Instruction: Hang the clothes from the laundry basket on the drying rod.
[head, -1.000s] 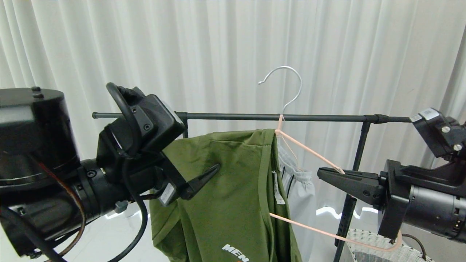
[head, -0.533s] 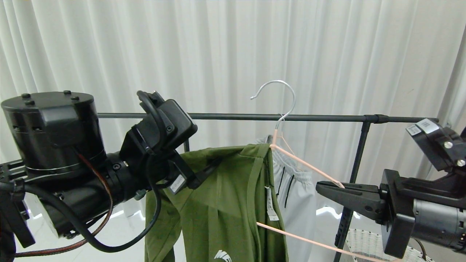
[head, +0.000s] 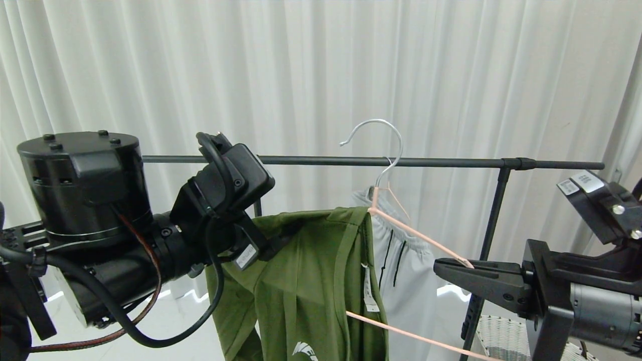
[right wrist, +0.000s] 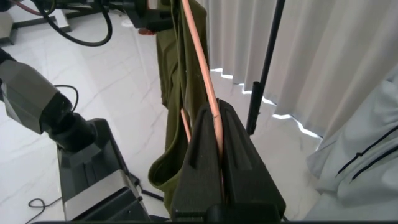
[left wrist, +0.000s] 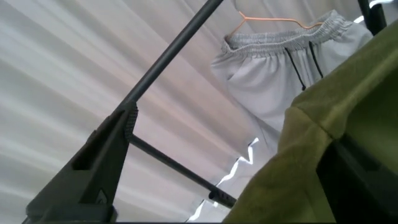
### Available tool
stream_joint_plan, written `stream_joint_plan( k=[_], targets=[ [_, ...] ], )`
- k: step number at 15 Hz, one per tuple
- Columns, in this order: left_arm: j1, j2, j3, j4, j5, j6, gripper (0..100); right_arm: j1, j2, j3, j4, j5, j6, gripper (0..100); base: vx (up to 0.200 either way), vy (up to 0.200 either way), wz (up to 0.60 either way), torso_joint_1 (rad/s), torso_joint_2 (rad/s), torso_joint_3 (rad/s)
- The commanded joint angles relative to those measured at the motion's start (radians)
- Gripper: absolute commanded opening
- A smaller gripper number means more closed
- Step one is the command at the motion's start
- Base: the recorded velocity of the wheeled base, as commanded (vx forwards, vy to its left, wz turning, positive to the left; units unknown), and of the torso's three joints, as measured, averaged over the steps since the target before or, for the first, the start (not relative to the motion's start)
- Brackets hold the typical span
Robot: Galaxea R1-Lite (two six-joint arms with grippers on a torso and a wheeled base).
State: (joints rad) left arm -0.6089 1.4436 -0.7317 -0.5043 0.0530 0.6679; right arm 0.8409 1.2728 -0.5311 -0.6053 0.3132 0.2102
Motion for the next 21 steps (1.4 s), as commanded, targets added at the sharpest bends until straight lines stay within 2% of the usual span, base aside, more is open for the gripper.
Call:
stream_joint_plan(
  k=[1,7,11,13,14,18,21],
  targets=[
    [0.0,0.001,0.0,0.0,0.001,0.001,0,0.001,0.0,0.008,-0.001,0.0,0.0,0,0.0,0.0,0.0,0.0,0.0,0.0],
    [-0.002,-0.008,0.026,-0.008,0.001,-0.001,0,-0.005,-0.003,0.003,-0.002,-0.009,0.001,0,0.0,0.0,0.0,0.0,0.0,0.0],
    [-0.003,0.003,0.055,-0.117,0.001,0.001,0,-0.005,0.004,0.0,-0.002,-0.008,0.003,0,0.0,0.0,0.0,0.0,0.0,0.0],
    [-0.003,0.006,0.06,-0.123,0.001,-0.001,0,-0.005,0.004,0.0,-0.001,-0.008,0.003,0,0.0,0.0,0.0,0.0,0.0,0.0],
    [-0.003,0.006,0.06,-0.123,0.001,-0.001,0,-0.005,0.004,0.0,-0.001,-0.009,0.003,100,0.0,0.0,0.0,0.0,0.0,0.0],
    [0.006,0.001,0.077,-0.123,0.033,0.001,0,-0.083,-0.013,-0.007,-0.001,-0.013,-0.011,100,0.0,0.0,0.0,0.0,0.0,0.0],
    [0.012,-0.003,0.084,-0.123,0.165,-0.007,0,-0.187,-0.01,-0.015,0.027,-0.013,-0.052,100,0.0,0.0,0.0,0.0,0.0,0.0]
  ],
)
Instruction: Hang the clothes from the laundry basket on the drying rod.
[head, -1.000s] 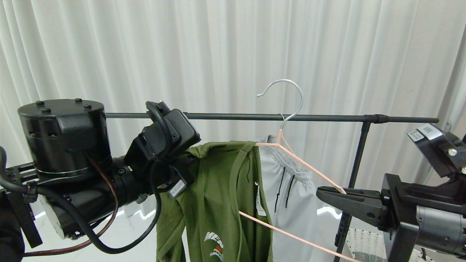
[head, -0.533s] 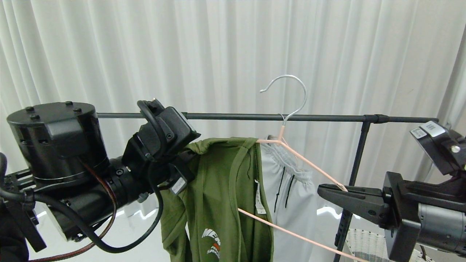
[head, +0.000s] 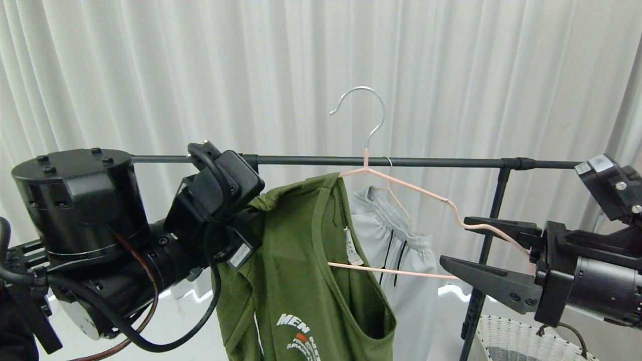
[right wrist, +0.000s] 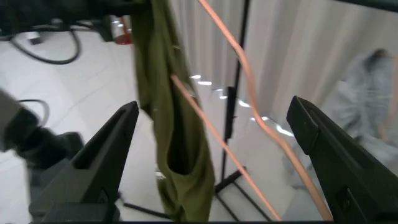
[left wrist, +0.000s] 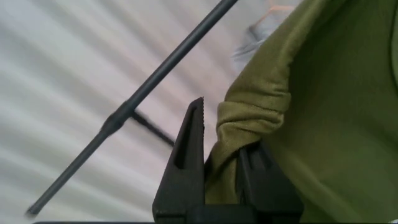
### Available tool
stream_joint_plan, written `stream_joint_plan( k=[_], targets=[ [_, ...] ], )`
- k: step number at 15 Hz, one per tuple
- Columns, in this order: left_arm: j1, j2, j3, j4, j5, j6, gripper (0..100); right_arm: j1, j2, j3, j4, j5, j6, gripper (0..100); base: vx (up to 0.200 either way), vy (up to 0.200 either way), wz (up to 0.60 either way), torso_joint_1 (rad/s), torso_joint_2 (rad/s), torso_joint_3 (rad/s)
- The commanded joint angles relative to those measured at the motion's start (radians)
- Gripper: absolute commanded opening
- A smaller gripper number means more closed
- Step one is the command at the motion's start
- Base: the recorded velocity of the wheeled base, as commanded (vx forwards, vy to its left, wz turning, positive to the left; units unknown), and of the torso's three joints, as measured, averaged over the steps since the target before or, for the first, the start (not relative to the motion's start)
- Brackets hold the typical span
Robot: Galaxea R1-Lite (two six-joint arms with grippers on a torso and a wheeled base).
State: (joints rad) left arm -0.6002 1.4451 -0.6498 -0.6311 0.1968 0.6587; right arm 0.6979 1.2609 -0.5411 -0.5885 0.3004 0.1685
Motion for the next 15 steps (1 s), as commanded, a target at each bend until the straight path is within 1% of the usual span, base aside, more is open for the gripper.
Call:
stream_joint_plan(
  k=[1,2,4,6,7,9,11,12,13,15],
  targets=[
    [0.007,-0.005,0.002,0.004,0.061,0.001,0,-0.066,0.0,-0.005,0.035,0.0,-0.02,100,0.0,0.0,0.0,0.0,0.0,0.0],
    [0.007,-0.006,0.002,0.004,0.102,-0.007,0,-0.075,0.0,-0.005,0.05,0.0,-0.026,100,0.0,0.0,0.0,0.0,0.0,0.0],
    [0.007,-0.002,0.002,0.004,0.188,-0.059,0,-0.075,0.014,-0.003,0.065,-0.004,-0.027,100,0.0,0.0,0.0,0.0,0.0,0.0],
    [0.002,0.003,0.001,0.004,0.237,-0.103,0,-0.067,0.041,-0.005,0.064,-0.015,-0.027,100,0.0,0.0,0.0,0.0,0.0,0.0],
    [0.002,0.006,-0.001,0.004,0.26,-0.12,0,-0.049,0.058,-0.005,0.064,-0.029,-0.026,100,0.0,0.0,0.0,0.0,0.0,0.0],
    [0.0,0.008,-0.008,0.004,0.286,-0.145,0,0.011,0.114,-0.019,0.061,-0.069,-0.023,100,0.0,0.0,0.0,0.0,0.0,0.0],
    [-0.001,0.015,-0.03,0.004,0.323,-0.145,0,0.075,0.175,-0.056,0.058,-0.101,-0.018,100,0.0,0.0,0.0,0.0,0.0,0.0],
    [-0.004,0.017,-0.033,0.004,0.326,-0.145,0,0.089,0.189,-0.068,0.058,-0.106,-0.017,100,0.0,0.0,0.0,0.0,0.0,0.0],
    [-0.023,0.018,-0.037,0.004,0.328,-0.148,0,0.138,0.247,-0.12,0.056,-0.119,-0.003,100,0.0,0.0,0.0,0.0,0.0,0.0],
    [-0.035,0.018,-0.039,0.004,0.329,-0.148,0,0.172,0.321,-0.175,0.055,-0.135,0.016,100,0.0,0.0,0.0,0.0,0.0,0.0]
  ],
)
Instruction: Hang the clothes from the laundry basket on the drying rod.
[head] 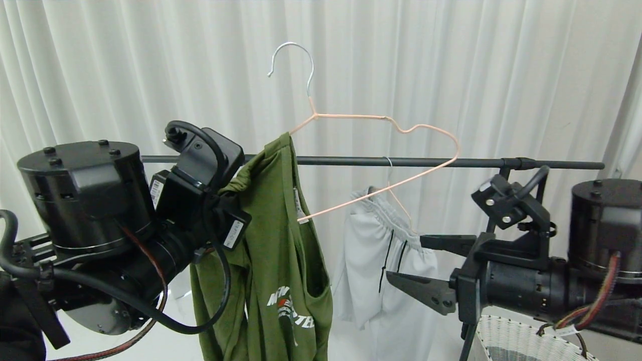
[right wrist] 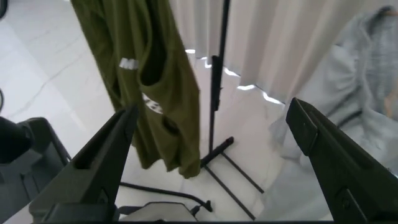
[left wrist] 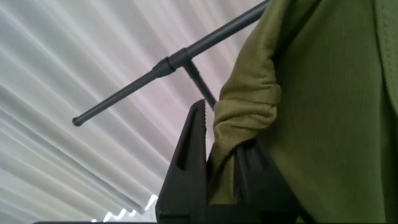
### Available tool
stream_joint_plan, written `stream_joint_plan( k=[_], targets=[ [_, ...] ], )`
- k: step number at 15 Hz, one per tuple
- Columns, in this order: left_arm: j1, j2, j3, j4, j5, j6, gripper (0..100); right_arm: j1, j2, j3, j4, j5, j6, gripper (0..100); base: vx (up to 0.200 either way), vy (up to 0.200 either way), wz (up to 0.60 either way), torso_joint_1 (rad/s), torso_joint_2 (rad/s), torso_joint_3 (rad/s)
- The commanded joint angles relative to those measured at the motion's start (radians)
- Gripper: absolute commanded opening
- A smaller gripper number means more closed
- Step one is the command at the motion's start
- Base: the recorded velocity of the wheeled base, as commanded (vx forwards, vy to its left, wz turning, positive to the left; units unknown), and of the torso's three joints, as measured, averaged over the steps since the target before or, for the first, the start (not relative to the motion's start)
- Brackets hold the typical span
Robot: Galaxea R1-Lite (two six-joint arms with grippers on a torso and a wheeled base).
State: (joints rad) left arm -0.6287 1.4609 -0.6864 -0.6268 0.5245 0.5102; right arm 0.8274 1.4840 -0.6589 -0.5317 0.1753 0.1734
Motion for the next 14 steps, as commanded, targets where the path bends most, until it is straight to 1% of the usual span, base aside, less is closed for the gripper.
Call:
stream_joint_plan(
  k=[1,3,4,5,7,11,14],
  targets=[
    [-0.006,0.003,-0.005,-0.001,0.002,0.001,0,0.052,0.145,-0.087,-0.017,-0.014,0.015,100,0.0,0.0,0.0,0.0,0.0,0.0],
    [-0.006,0.009,-0.013,-0.001,0.002,0.001,0,0.073,0.24,-0.126,-0.08,-0.028,0.023,100,0.0,0.0,0.0,0.0,0.0,0.0],
    [-0.008,0.009,-0.015,-0.001,0.002,0.001,0,0.093,0.289,-0.149,-0.106,-0.051,0.037,100,0.0,0.0,0.0,0.0,0.0,0.0],
    [-0.014,0.009,-0.016,-0.001,0.002,0.001,0,0.107,0.323,-0.174,-0.108,-0.069,0.049,100,0.0,0.0,0.0,0.0,0.0,0.0],
    [-0.019,0.007,-0.018,-0.001,0.0,0.001,0,0.101,0.364,-0.212,-0.108,-0.08,0.054,100,0.0,0.0,0.0,0.0,0.0,0.0],
    [-0.019,0.003,-0.021,-0.001,0.0,-0.001,0,0.068,0.4,-0.211,-0.108,-0.085,0.06,100,0.0,0.0,0.0,0.0,0.0,0.0],
    [-0.017,-0.001,-0.028,-0.001,0.0,0.001,0,0.059,0.403,-0.169,-0.108,-0.139,0.06,100,0.0,0.0,0.0,0.0,0.0,0.0]
  ],
)
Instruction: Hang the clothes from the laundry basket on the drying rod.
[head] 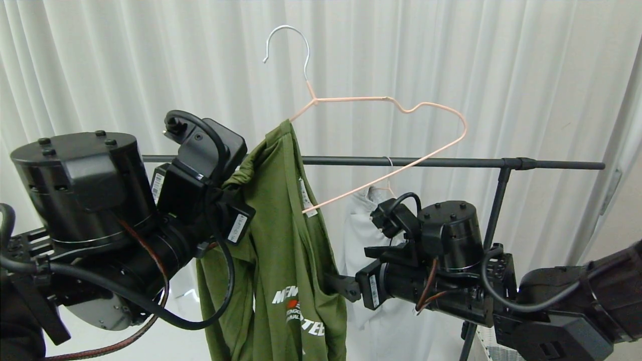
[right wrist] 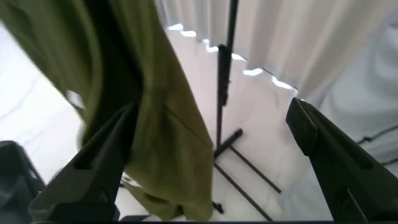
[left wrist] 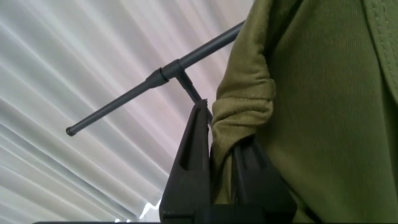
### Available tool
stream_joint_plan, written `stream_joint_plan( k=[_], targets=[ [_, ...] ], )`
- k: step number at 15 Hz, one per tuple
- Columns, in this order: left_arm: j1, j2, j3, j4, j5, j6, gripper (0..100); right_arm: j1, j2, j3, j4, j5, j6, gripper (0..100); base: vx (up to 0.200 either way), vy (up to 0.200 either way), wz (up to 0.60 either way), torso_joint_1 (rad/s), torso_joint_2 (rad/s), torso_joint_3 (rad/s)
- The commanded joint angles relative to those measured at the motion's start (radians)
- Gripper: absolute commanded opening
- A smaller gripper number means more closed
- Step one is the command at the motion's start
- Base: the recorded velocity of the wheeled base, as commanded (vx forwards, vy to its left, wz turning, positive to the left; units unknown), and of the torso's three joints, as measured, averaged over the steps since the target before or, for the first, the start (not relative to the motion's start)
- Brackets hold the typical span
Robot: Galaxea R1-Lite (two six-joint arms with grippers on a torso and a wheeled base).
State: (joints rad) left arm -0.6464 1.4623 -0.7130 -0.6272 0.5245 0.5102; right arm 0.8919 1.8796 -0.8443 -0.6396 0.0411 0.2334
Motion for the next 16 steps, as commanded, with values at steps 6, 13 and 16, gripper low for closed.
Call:
stream_joint_plan(
  k=[6,13,16],
  targets=[
    [0.03,-0.004,0.023,-0.002,-0.003,0.011,0,-0.194,-0.096,0.116,0.0,-0.053,-0.003,100,0.0,0.0,0.0,0.0,0.0,0.0],
    [0.045,-0.004,0.145,-0.04,-0.047,0.123,0,-0.419,-0.26,0.148,0.067,-0.049,-0.006,100,0.0,0.0,0.0,0.0,0.0,0.0],
    [0.053,0.007,0.194,-0.091,-0.049,0.165,0,-0.475,-0.275,0.148,0.083,-0.047,-0.006,100,0.0,0.0,0.0,0.0,0.0,0.0]
  ],
)
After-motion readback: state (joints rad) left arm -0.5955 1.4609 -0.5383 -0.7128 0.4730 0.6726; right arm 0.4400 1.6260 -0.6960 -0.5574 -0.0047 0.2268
